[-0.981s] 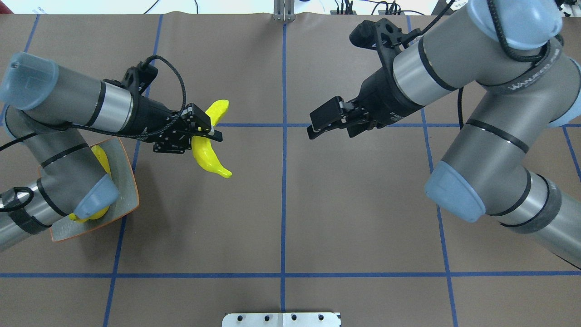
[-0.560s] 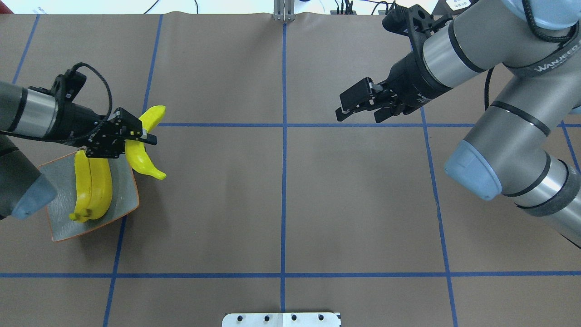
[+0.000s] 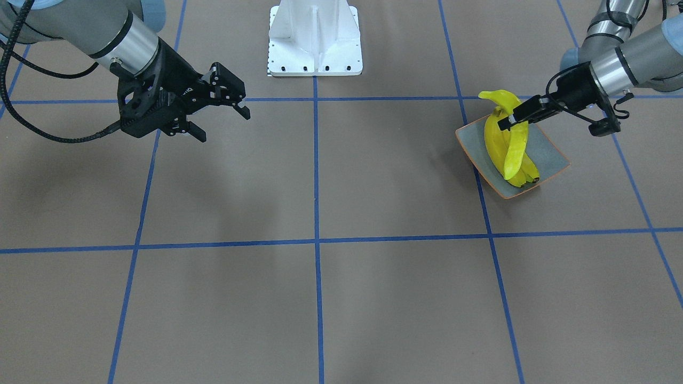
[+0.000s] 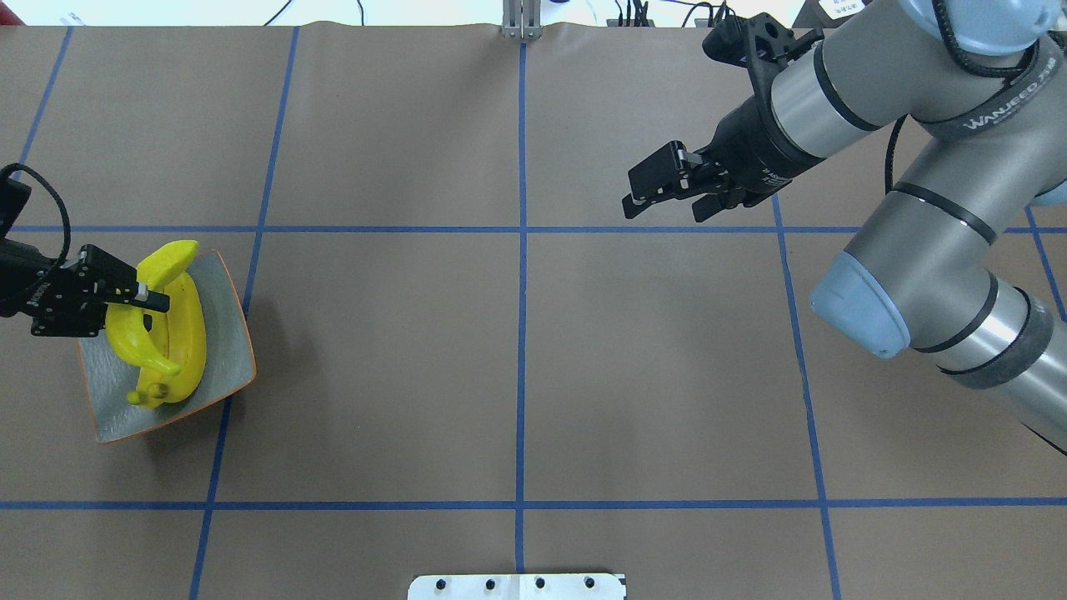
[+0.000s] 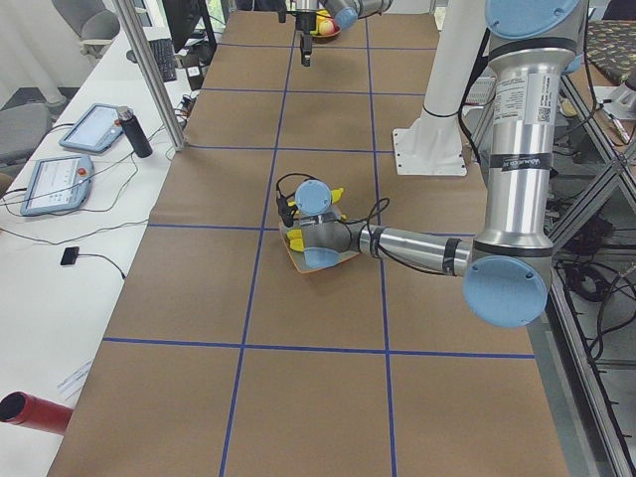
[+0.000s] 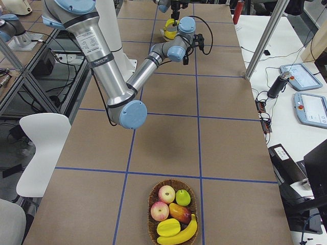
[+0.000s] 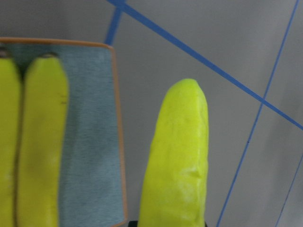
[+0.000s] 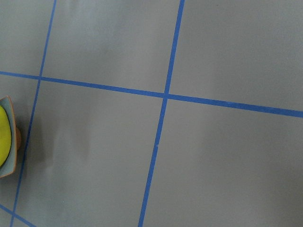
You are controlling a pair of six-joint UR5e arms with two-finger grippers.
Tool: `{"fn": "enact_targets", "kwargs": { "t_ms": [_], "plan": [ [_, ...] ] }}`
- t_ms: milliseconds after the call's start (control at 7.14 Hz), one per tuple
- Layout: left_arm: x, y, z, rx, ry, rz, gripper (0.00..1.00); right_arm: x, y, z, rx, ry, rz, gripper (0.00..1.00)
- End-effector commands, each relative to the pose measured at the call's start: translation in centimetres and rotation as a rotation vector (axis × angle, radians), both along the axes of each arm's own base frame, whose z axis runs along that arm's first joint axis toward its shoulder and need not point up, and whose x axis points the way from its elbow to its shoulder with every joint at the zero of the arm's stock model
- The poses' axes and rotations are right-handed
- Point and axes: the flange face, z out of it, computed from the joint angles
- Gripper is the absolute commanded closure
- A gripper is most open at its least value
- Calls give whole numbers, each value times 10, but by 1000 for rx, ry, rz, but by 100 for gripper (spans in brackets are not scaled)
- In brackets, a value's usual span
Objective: Transfer all bananas from basket to plate
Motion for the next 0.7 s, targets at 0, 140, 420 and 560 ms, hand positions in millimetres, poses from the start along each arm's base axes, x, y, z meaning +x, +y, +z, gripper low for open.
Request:
{"fn": "enact_targets", "kwargs": {
  "t_ms": [0, 140, 420, 560],
  "plan": [
    [-17, 16, 27, -64, -20, -39, 100, -6, 1, 3, 4, 11, 8, 0],
    [-25, 16, 42, -84, -39, -75, 100, -14, 5, 3, 11, 18, 8, 0],
    [-34, 11, 69, -104, -56, -110, 100, -25, 10, 4, 20, 30, 16, 0],
    [-33, 8, 80, -100, -55, -127, 100, -26, 11, 5, 19, 31, 13, 0]
  ]
}}
